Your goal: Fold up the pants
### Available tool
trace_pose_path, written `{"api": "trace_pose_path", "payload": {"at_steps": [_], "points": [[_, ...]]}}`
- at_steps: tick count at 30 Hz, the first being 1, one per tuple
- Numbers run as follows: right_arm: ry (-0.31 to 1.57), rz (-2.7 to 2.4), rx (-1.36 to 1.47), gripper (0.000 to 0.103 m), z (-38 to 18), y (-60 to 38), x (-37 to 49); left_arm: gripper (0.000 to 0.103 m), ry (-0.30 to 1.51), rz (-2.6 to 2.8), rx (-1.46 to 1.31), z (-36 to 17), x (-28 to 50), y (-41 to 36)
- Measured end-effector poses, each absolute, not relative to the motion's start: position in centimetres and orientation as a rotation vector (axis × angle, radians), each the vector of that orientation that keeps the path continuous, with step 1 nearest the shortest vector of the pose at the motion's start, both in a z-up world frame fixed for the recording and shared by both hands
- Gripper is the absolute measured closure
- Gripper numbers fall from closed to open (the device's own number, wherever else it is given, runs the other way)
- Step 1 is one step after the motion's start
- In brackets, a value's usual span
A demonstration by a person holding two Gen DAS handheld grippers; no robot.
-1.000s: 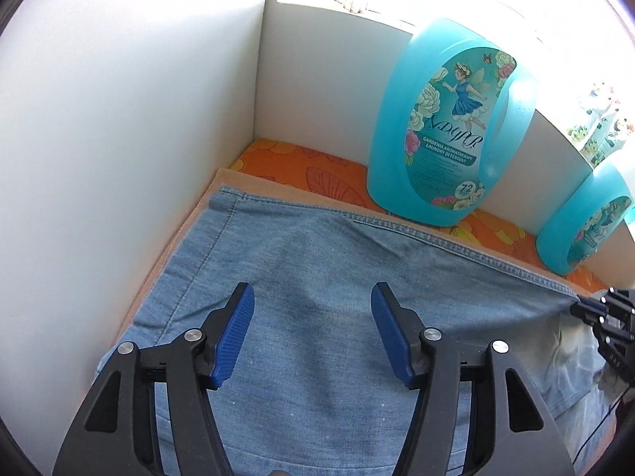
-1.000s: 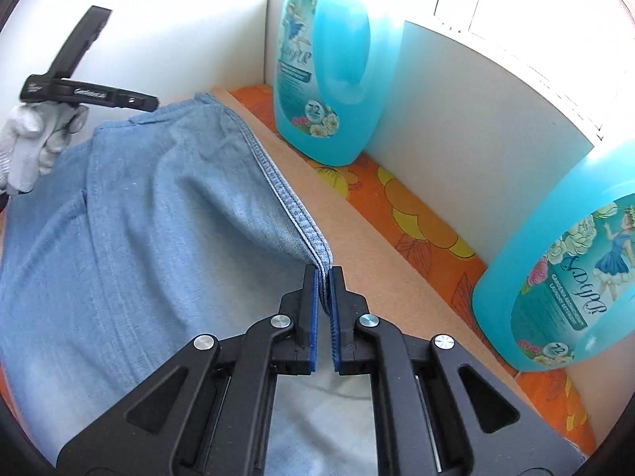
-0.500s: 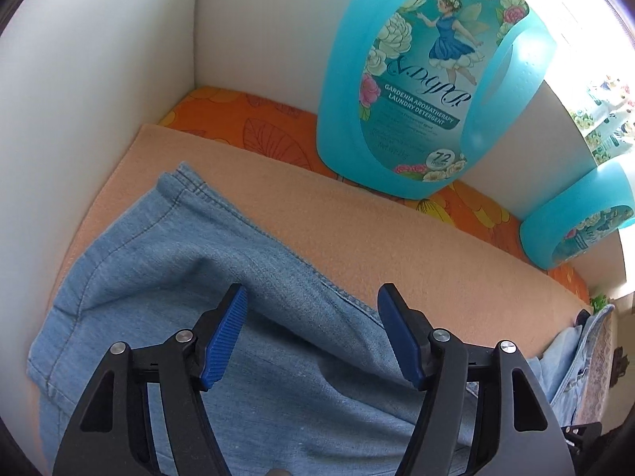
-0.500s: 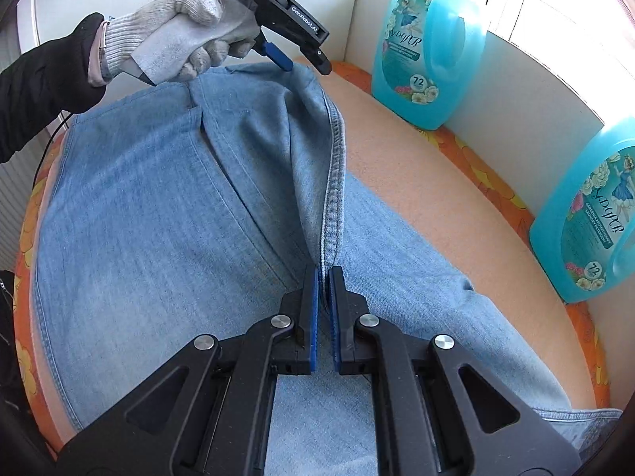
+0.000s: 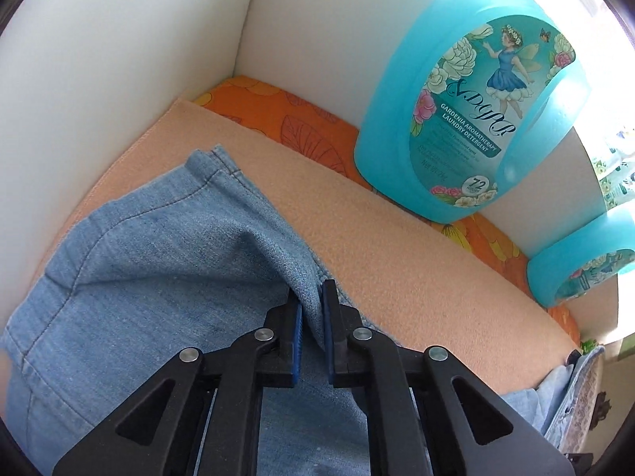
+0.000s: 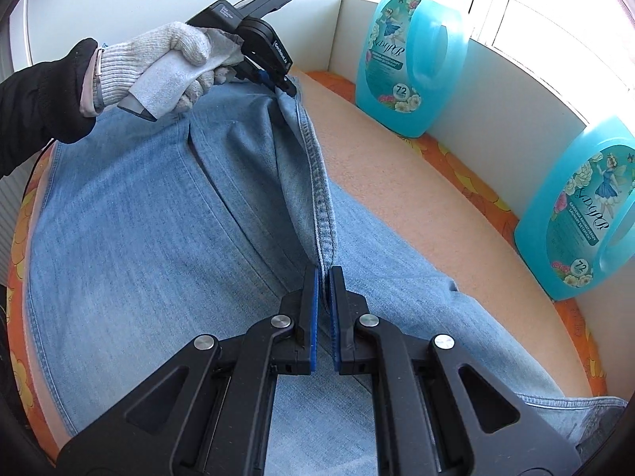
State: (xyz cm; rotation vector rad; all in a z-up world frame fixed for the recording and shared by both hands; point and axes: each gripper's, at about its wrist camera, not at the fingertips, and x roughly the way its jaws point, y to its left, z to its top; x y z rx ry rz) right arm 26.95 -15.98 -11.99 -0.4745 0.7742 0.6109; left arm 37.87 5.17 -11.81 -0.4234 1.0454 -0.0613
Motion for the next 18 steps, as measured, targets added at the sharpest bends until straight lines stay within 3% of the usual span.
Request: {"api": "trace_pose_path", "payload": {"at_steps": [8,18], "points": [[0.696,0.546,-0.455,0.097,-9.1,-16.8,25.4,0.097,0.864,-0.12,-0.438,-6.0,32.9,6.9],[0.642,0.559,-0.459,0.097,-7.6,-17.1,16.3,0.097,0.691,-0.193,-0.427,-3.0,18.1,9.1]]}}
